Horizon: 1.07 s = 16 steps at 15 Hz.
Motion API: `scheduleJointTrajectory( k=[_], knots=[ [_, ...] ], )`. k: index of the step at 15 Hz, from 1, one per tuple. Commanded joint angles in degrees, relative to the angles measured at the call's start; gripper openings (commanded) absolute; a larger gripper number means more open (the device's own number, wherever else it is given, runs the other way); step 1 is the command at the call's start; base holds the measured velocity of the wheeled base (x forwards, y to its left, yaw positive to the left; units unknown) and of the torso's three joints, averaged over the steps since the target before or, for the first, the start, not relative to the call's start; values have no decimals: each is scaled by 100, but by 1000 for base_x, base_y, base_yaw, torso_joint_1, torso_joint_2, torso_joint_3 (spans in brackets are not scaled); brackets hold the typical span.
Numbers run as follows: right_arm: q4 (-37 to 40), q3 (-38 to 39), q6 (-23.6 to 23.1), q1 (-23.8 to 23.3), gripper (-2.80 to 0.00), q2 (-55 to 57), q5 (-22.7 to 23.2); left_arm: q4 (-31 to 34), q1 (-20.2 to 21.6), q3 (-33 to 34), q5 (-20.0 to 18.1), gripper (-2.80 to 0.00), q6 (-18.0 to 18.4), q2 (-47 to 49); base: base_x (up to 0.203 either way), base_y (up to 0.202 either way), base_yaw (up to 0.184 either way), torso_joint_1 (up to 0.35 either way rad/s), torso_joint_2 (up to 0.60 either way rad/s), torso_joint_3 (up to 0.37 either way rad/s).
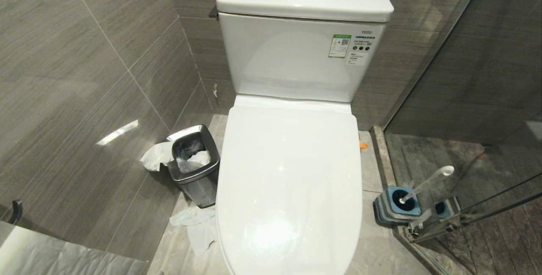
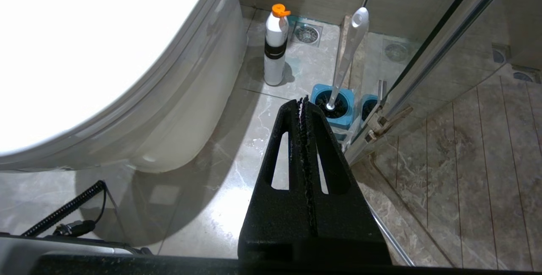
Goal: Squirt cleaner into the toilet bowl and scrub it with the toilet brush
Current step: Use the left hand to lift the toilet lid slightly
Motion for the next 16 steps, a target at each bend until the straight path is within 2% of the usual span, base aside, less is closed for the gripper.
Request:
scheduleJointTrajectory(
  k=[1, 6, 12, 16],
  knots=[
    [-1, 0, -5, 0, -280, 5, 4, 27, 3, -391, -1, -280, 44, 387, 0, 0, 0, 0, 0, 0],
    [-1, 0, -5, 3, -280, 5, 4, -14, 3, -1485, -37, -280, 249, 1735, 0, 0, 0, 0, 0, 0],
    [-1, 0, -5, 7, -280, 5, 4, -21, -2, -2919, -159, -280, 711, 3336, 0, 0, 0, 0, 0, 0],
    [-1, 0, -5, 0, -280, 5, 4, -23, -5, -3701, -220, -280, 788, 4494, 0, 0, 0, 0, 0, 0]
  ],
)
